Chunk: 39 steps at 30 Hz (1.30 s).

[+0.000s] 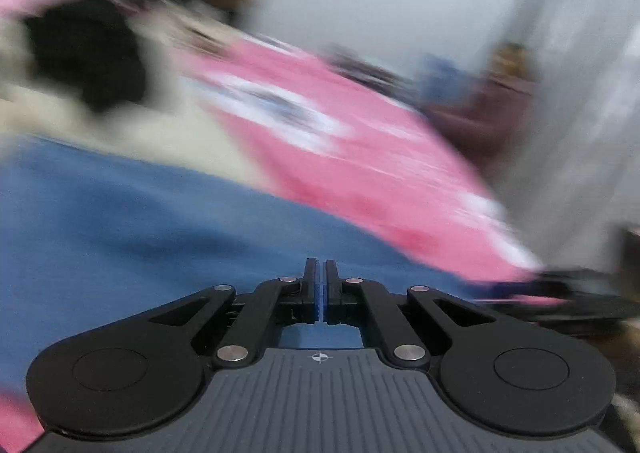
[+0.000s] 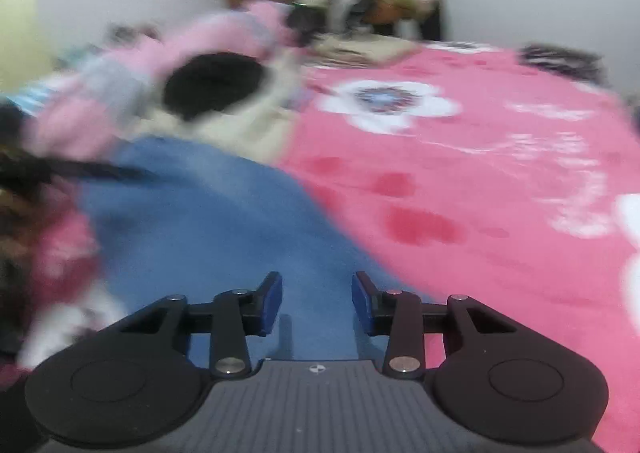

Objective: Fold clothes

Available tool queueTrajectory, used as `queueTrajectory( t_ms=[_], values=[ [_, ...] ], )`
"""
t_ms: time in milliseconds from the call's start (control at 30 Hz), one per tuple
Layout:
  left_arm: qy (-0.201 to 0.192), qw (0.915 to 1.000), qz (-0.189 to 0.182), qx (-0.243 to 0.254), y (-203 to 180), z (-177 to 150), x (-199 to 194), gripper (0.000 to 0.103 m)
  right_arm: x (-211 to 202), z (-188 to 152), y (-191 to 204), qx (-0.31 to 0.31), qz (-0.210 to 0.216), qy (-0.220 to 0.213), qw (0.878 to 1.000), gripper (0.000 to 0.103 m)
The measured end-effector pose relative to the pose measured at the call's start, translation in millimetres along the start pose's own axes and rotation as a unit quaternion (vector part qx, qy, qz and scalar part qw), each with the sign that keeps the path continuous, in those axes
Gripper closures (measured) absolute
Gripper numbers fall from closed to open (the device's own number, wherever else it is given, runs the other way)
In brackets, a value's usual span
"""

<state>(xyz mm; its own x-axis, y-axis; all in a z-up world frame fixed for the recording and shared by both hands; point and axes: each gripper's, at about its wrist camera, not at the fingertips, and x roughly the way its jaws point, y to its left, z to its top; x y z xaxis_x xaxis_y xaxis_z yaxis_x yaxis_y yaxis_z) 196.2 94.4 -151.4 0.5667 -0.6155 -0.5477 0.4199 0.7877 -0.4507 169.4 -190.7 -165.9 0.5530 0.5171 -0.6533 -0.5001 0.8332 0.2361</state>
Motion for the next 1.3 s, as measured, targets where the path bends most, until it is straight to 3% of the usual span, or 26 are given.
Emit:
queueTrajectory(
  t_ms=[67, 133, 200, 233, 300, 367, 400, 433, 467, 533, 600, 633, 700, 833, 933, 1000, 1067, 1100, 1167, 1200, 1233, 1267, 1300],
  values=[
    [0.066, 0.9962, -0.056, 0.008, -20.4, -7.2, 42.3, 0.102, 24.5, 0.0, 10.9, -0.034, -0.016, 0.049, 0.998, 0.062],
    [0.104, 0.9927, -0.057, 0.024, -24.4, -15.5, 66.8, 0.101, 41.0, -4.2, 10.6, -0.051, -0.033, 0.074, 0.995, 0.064],
    [0.093, 0.995, -0.032, 0.017, -4.6, -12.6, 68.2, 0.099, 38.9, -5.0, 0.5, -0.028, -0.042, 0.063, 0.997, 0.064],
    [0.085, 0.9962, -0.017, 0.011, 6.4, -10.6, 67.7, 0.099, 37.8, -7.5, -3.5, -0.023, -0.052, 0.059, 0.997, 0.064],
    [0.017, 0.9973, 0.052, -0.049, 49.3, 2.0, 41.1, 0.099, 36.4, -13.6, -8.9, -0.022, -0.069, 0.052, 0.996, 0.064],
    [-0.05, 0.9819, 0.094, -0.156, 106.3, 9.4, 2.2, 0.098, 36.7, -13.4, -8.5, -0.021, -0.072, 0.051, 0.996, 0.064],
    [-0.075, 0.9722, 0.089, -0.204, 126.3, 8.8, -15.1, 0.098, 36.8, -13.3, -7.6, -0.024, -0.075, 0.052, 0.996, 0.064],
    [-0.099, 0.9643, 0.109, -0.22, 129.5, 8.2, -29.4, 0.099, 36.5, -13.3, -6.6, -0.027, -0.077, 0.052, 0.995, 0.064],
    [-0.118, 0.9604, 0.161, -0.194, 116.9, 10.9, -41.7, 0.099, 36.6, -13.1, -6.1, -0.03, -0.078, 0.052, 0.995, 0.064],
    [-0.122, 0.9645, 0.213, -0.098, 75.1, 15.3, -43.5, 0.103, 37.7, -13.1, -8.9, -0.024, -0.075, 0.053, 0.995, 0.064],
    [-0.107, 0.9831, 0.137, -0.055, 42.7, 11.0, -32.2, 0.103, 37.5, -13.1, -11.4, -0.015, -0.07, 0.052, 0.996, 0.064],
    [-0.089, 0.9915, 0.077, -0.056, 25.3, 4.7, -18.9, 0.103, 37.6, -12.6, -11.9, -0.012, -0.069, 0.053, 0.996, 0.064],
    [-0.037, 0.9985, 0.007, -0.04, -3.4, -9.5, 12.8, 0.102, 37.8, -12.5, -10.5, -0.015, -0.071, 0.053, 0.996, 0.063],
    [0.064, 0.9975, -0.002, 0.032, -39.4, -40.6, 67.5, 0.099, 38.0, -12.5, -10.3, -0.013, -0.071, 0.053, 0.996, 0.063],
    [0.04, 0.9973, 0.028, 0.054, -20.2, -41.7, 48.1, 0.099, 38.8, -12.7, -8.1, -0.02, -0.075, 0.055, 0.996, 0.063],
    [0.007, 0.997, 0.075, 0.018, 14.6, -36.3, 23.9, 0.099, 38.6, -12.5, -7.7, -0.022, -0.075, 0.055, 0.995, 0.063],
    [-0.034, 0.9903, 0.129, -0.039, 49.5, -28.9, -13.9, 0.098, 38.1, -12.5, -8.9, -0.02, -0.073, 0.054, 0.996, 0.063],
    [-0.064, 0.9822, 0.157, -0.081, 65.6, -25.2, -29.7, 0.098, 37.9, -12.6, -9.1, -0.02, -0.073, 0.054, 0.996, 0.063],
    [-0.117, 0.9555, 0.225, -0.15, 84.7, -17.3, -57.3, 0.099, 37.8, -12.8, -8.9, -0.022, -0.074, 0.054, 0.996, 0.063],
    [-0.133, 0.9427, 0.269, -0.146, 78.1, -13.7, -63.5, 0.102, 37.7, -12.9, -8.8, -0.022, -0.074, 0.054, 0.996, 0.063],
    [-0.141, 0.9361, 0.298, -0.123, 65.2, -10.0, -64.7, 0.103, 37.8, -12.8, -8.9, -0.023, -0.075, 0.054, 0.995, 0.063],
    [-0.145, 0.9365, 0.303, -0.102, 51.3, -8.1, -64.3, 0.103, 37.9, -12.9, -9.0, -0.022, -0.075, 0.054, 0.995, 0.063],
    [-0.146, 0.9501, 0.264, -0.079, 34.6, -7.9, -58.2, 0.103, 38.0, -13.0, -9.1, -0.021, -0.075, 0.053, 0.996, 0.063]
  ],
)
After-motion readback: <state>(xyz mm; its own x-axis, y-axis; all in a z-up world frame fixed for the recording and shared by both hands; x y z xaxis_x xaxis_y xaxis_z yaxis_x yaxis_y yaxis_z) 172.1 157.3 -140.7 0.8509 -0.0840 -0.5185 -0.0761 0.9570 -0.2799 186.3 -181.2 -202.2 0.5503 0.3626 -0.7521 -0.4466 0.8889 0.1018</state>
